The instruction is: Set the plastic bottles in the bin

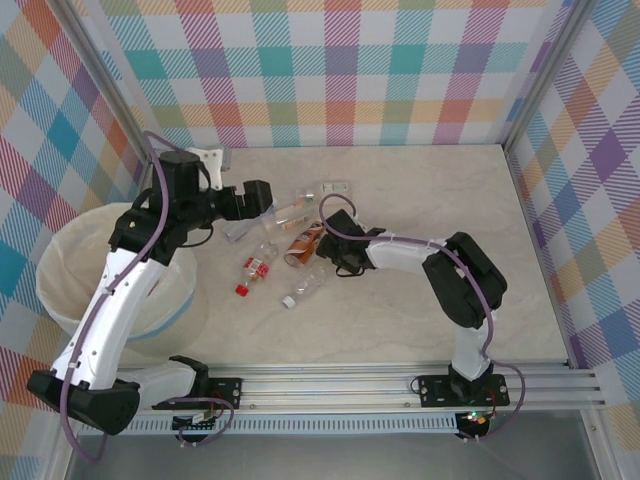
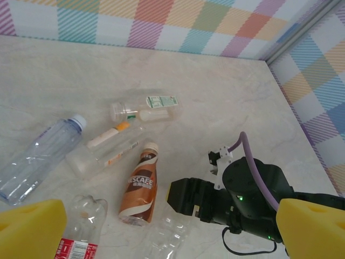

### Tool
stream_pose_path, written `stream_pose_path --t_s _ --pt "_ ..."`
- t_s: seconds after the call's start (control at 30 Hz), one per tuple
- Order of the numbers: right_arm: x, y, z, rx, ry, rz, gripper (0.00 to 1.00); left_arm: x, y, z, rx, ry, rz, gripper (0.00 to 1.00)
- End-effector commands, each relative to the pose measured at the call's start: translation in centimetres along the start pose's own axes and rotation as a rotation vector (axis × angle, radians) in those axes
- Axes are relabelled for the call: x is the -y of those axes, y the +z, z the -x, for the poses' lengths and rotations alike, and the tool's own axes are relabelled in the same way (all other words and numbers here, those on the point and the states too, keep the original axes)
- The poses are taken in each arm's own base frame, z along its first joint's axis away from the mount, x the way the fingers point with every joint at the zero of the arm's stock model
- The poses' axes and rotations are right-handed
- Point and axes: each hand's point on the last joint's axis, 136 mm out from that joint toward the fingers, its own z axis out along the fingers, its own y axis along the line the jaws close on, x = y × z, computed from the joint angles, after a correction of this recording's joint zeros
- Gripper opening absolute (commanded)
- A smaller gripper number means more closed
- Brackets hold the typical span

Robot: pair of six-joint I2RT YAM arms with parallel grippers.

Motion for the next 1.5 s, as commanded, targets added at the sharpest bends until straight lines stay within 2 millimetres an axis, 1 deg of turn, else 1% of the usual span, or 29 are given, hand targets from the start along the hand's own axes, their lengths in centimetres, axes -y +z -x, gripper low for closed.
stream_pose_path --t_s 0.0,0.1,0.2,0.37,0.47,0.53,0.63,0.8,0.83,0.97,1.07,1.1,1.23,1.3,1.4,1.47 --pt "0.0 -0.3 0.3 0.041 0.025 0.026 0.59 2.0 1.1 -0.8 -0.031 -0.004 -0.088 1.0" --pt "-0.2 -1.1 1.0 0.084 0.027 0.059 0.54 2.8 2.1 -1.6 -0.05 0.006 -0.115 1.0" --pt "-1.0 -2.3 1.9 0.137 0.008 0.126 0.54 3.1 3.5 -3.1 -0.09 0.011 -0.131 1.0" --pt "-3.0 -5.0 3.3 0.223 -0.044 0.256 0.49 3.3 6.6 -7.2 -0.172 -0.009 -0.132 1.0" --pt "-4.0 -6.6 4.1 0.264 -0.067 0.307 0.48 2.8 7.8 -9.3 -0.213 -0.009 -0.117 1.0" --pt "-5.2 -8.1 4.6 0.291 -0.098 0.368 0.48 2.5 8.6 -10.8 -0.252 -0.007 -0.12 1.0" --pt "-7.4 -10.4 4.9 0.32 -0.165 0.473 0.48 2.8 9.5 -12.5 -0.292 0.002 -0.167 1.0" --pt "-10.3 -13.8 4.7 0.332 -0.255 0.631 0.47 4.5 10.1 -14.1 -0.295 -0.014 -0.287 1.0" --pt "-11.0 -14.7 4.6 0.331 -0.278 0.675 0.47 4.8 10.1 -14.7 -0.301 -0.004 -0.303 1.0" --pt "-12.9 -16.8 3.6 0.299 -0.339 0.789 0.47 4.9 10.3 -16.5 -0.332 0.081 -0.272 1.0" --pt "-13.8 -17.7 3.1 0.276 -0.363 0.847 0.47 4.9 10.4 -16.7 -0.325 0.108 -0.25 1.0" --pt "-14.0 -18.0 3.0 0.272 -0.368 0.865 0.47 4.7 10.5 -16.6 -0.319 0.103 -0.241 0.98" --pt "-14.5 -18.6 2.8 0.265 -0.365 0.909 0.47 4.3 10.6 -16.2 -0.308 0.079 -0.206 0.77" --pt "-14.7 -19.0 2.8 0.267 -0.364 0.92 0.47 4.2 10.4 -16.0 -0.307 0.078 -0.194 0.68" --pt "-14.8 -19.3 2.8 0.272 -0.368 0.926 0.5 4.1 10.1 -15.5 -0.293 0.091 -0.177 0.6" --pt "-14.8 -19.6 3.0 0.278 -0.371 0.927 0.59 4.0 9.6 -15.0 -0.28 0.097 -0.17 0.57"
